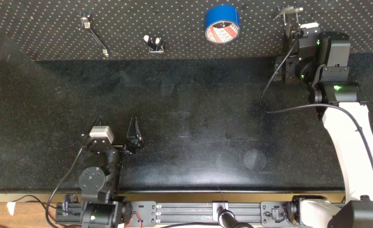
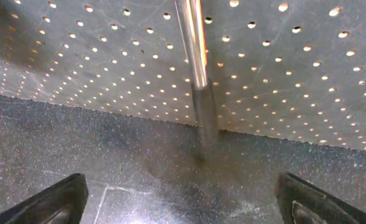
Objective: Place Tools Onto Pegboard
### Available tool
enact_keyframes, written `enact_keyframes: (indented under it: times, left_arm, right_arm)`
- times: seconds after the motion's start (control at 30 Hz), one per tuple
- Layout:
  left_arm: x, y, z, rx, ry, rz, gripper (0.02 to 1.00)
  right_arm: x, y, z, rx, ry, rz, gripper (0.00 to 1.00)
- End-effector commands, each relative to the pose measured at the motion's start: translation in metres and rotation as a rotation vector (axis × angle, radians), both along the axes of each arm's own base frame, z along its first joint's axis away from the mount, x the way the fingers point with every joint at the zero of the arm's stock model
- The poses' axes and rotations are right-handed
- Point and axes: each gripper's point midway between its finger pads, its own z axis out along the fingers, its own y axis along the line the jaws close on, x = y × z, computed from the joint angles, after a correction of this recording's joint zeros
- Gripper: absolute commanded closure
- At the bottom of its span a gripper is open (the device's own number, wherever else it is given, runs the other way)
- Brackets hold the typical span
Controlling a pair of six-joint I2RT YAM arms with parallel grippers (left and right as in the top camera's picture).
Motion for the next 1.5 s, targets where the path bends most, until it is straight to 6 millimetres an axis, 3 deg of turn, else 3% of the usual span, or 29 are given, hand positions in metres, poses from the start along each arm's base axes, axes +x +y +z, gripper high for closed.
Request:
enact_keyframes:
  times: [0.03,0.1,0.33,0.53,0.67,0.77,0.93,1.5]
  left_arm:
    - [0.000,0.000,0.000,0.009,-0.001,0.001,0.023]
    - [0.000,0.000,0.000,0.009,-0.001,0.001,0.023]
    - [0.000,0.000,0.000,0.009,-0.001,0.001,0.025]
    - [0.000,0.000,0.000,0.009,-0.001,0.001,0.023]
    - [0.000,0.000,0.000,0.009,-0.001,0.001,0.023]
    - [0.000,0.000,0.000,0.009,-0.001,0.001,0.023]
    - [0.000,0.000,0.000,0.009,-0.001,0.001,0.020]
    - [0.000,0.000,0.000,0.009,-0.001,0.001,0.023]
  right_arm:
    - [-0.026,-0.004,-0.014,-0.020,0.039,-0.019,0.007]
    - [-0.047,-0.003,-0.029,-0.020,0.019,-0.019,0.007]
    - [-0.107,0.000,-0.053,0.060,-0.307,-0.071,0.005]
    - [-0.139,0.001,-0.069,0.126,-0.445,-0.103,0.003]
    - [-0.144,-0.002,-0.045,0.120,-0.538,-0.114,0.003]
    - [-0.158,0.000,-0.048,0.124,-0.526,-0.109,0.003]
    - [-0.164,0.007,-0.019,0.133,-0.654,-0.073,0.001]
    - [-0.165,0.014,-0.019,0.145,-0.651,-0.049,0.001]
